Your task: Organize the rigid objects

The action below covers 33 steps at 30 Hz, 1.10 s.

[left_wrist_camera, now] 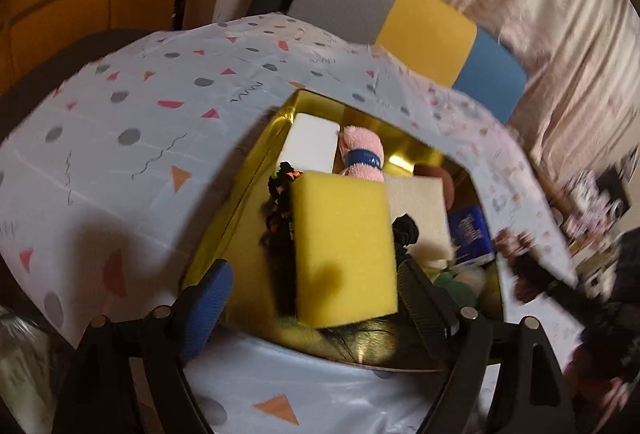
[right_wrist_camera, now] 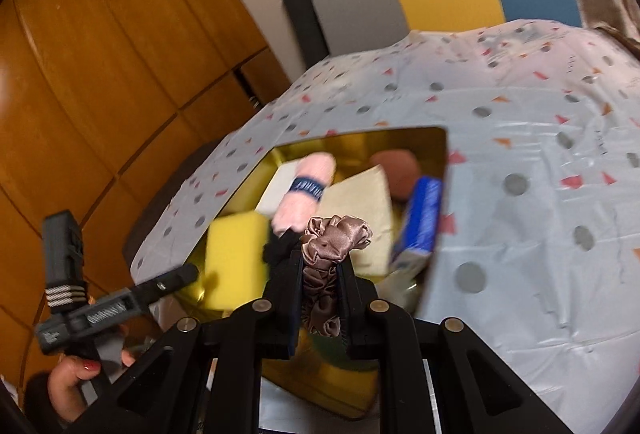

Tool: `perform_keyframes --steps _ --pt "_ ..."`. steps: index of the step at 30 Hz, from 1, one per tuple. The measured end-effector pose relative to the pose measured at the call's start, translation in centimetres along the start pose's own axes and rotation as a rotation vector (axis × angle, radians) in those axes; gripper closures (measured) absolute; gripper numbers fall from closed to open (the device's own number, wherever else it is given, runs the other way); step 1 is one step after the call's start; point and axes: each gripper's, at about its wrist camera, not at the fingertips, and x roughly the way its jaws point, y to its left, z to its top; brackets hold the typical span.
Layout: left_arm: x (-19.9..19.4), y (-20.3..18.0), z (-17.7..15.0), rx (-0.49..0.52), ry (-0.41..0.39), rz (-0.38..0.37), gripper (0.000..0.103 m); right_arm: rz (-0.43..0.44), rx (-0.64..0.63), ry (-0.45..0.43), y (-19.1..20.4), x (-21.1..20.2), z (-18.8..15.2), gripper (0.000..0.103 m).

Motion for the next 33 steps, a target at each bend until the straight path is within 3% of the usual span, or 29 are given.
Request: perform_keyframes --steps 2,5,10,17,19,21,24,33 --pt "-0.6 0.8 -0.1 -0.053 -0.012 -0.033 0.018 0.006 -0.012 0.027 0.9 0.7 -0.6 0.087" --pt "-1.3 0.5 -0.4 -0.056 -0.041 -0.039 0.018 0.007 -0.029 0.062 1.9 1.7 -1.5 0.087" --pt "-2.5 -0.7 -0.8 0.005 -0.09 0.022 0.018 0.007 -0.054 0.1 3.3 2.8 -2.2 0.086" --pt "-2.9 -1.8 -1.3 0.065 -0.084 0.131 0.018 -0.025 -0.089 0.122 4.7 5.0 -2.4 0.079" --pt "-3.1 -1.8 -1.4 0.069 -0.089 0.159 0.018 -0.055 -0.1 0.13 4.8 5.4 -2.5 0.068" --pt "-3.4 -1.9 -1.5 0.077 -0.095 0.18 0.018 -0.062 -0.098 0.129 4.6 5.3 -2.6 0.065" --pt "-4.0 -1.8 -1.6 0.08 -0.111 0.204 0.018 -0.082 -0.092 0.12 4.5 4.6 -2.7 0.045" --pt "-5.0 -2.6 -1.8 0.094 -0.129 0.273 0.018 -0.166 -0.116 0.078 5.0 2.2 -2.5 0.026"
